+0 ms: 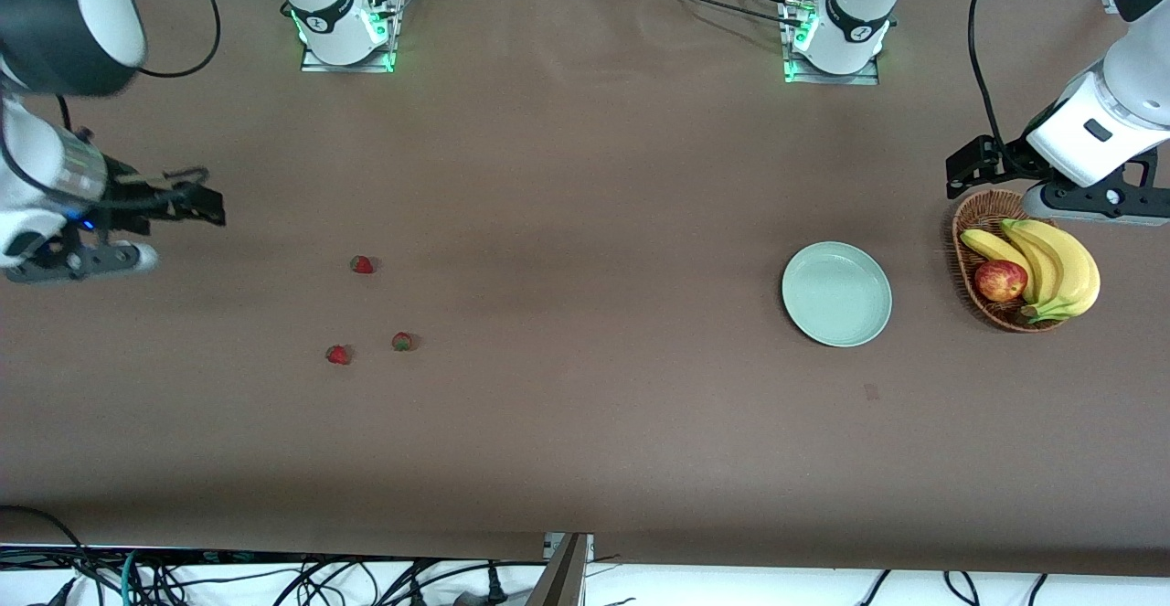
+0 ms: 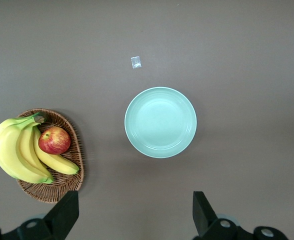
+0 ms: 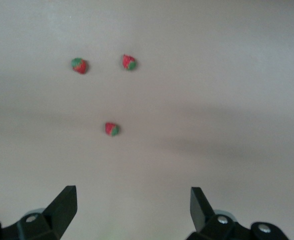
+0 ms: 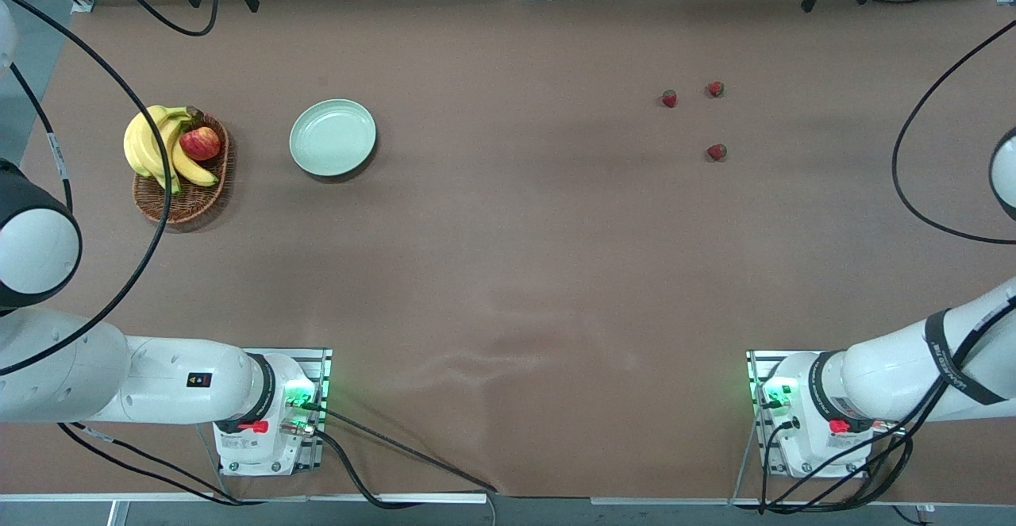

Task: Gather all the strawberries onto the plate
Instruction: 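Move the right gripper down toward the nearest red strawberry, then close the right gripper on the red strawberry and lift it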

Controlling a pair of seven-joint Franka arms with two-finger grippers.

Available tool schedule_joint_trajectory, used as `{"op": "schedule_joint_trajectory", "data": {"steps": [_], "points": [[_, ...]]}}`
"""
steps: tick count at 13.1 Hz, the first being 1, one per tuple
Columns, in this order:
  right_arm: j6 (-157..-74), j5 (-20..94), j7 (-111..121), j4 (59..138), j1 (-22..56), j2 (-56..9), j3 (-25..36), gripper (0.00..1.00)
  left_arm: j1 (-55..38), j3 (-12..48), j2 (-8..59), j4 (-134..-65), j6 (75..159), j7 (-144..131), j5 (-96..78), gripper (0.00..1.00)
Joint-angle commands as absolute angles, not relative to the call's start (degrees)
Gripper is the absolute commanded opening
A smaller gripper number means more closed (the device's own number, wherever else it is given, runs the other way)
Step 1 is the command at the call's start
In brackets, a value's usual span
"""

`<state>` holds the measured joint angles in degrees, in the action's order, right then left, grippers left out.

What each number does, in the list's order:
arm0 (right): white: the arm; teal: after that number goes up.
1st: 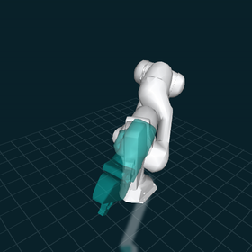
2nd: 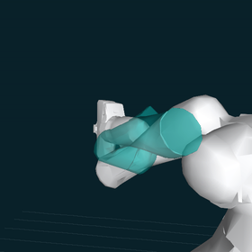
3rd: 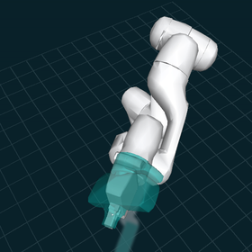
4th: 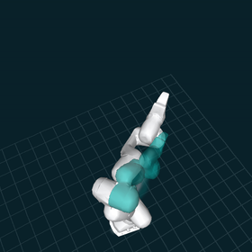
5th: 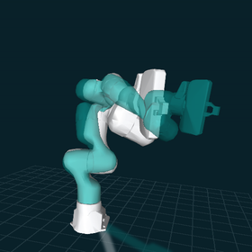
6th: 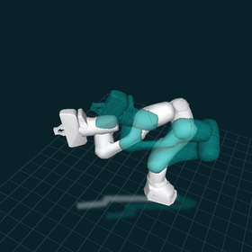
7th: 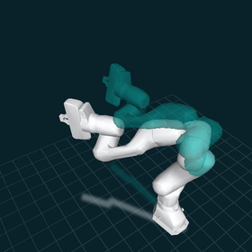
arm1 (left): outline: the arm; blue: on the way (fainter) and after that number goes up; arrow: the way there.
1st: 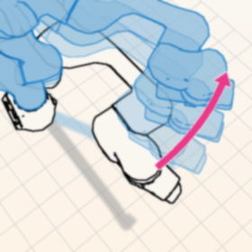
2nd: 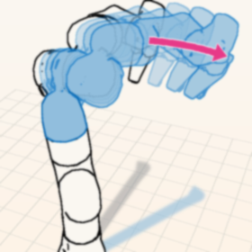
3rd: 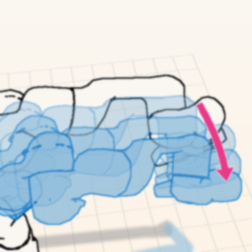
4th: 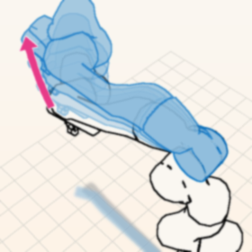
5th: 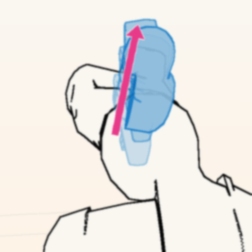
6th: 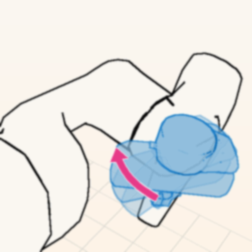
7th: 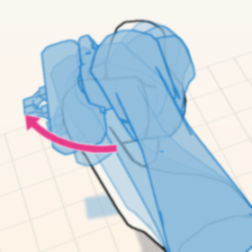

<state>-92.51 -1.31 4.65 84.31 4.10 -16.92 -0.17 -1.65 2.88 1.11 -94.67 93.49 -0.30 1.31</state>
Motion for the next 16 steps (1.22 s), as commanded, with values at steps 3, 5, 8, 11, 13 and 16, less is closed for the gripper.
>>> {"op": "schedule_joint_trajectory", "data": {"steps": [3,5,8,11,13,16], "points": [[-106.49,-0.62,4.66,83.14,4.92,-30.29,-0.44,1.0,-1.58,2.81,-0.18,-95.54,93.16,-0.26,2.29,1.0],[-115.0,0.44,4.66,83.14,5.01,-37.23,-0.35,1.0,-1.58,2.81,-0.18,-95.54,93.16,-0.26,2.29,1.0],[-122.25,0.35,4.75,83.14,6.85,-42.61,-0.44,1.0,-1.58,2.81,-0.18,-95.54,93.16,-0.26,2.29,1.0],[-125.24,0.0,5.01,83.41,6.86,-45.08,-0.35,1.0,-1.58,2.81,-0.18,-95.54,93.16,-0.26,2.29,1.0],[-126.99,-0.26,5.71,83.41,6.77,-45.87,-0.35,1.0,-1.58,2.81,-0.18,-95.54,93.16,-0.26,2.29,1.0],[-129.55,-0.09,5.71,83.58,6.42,-47.63,-0.35,1.0,-1.58,2.81,-0.18,-95.54,93.16,-0.18,2.29,1.0]]}}
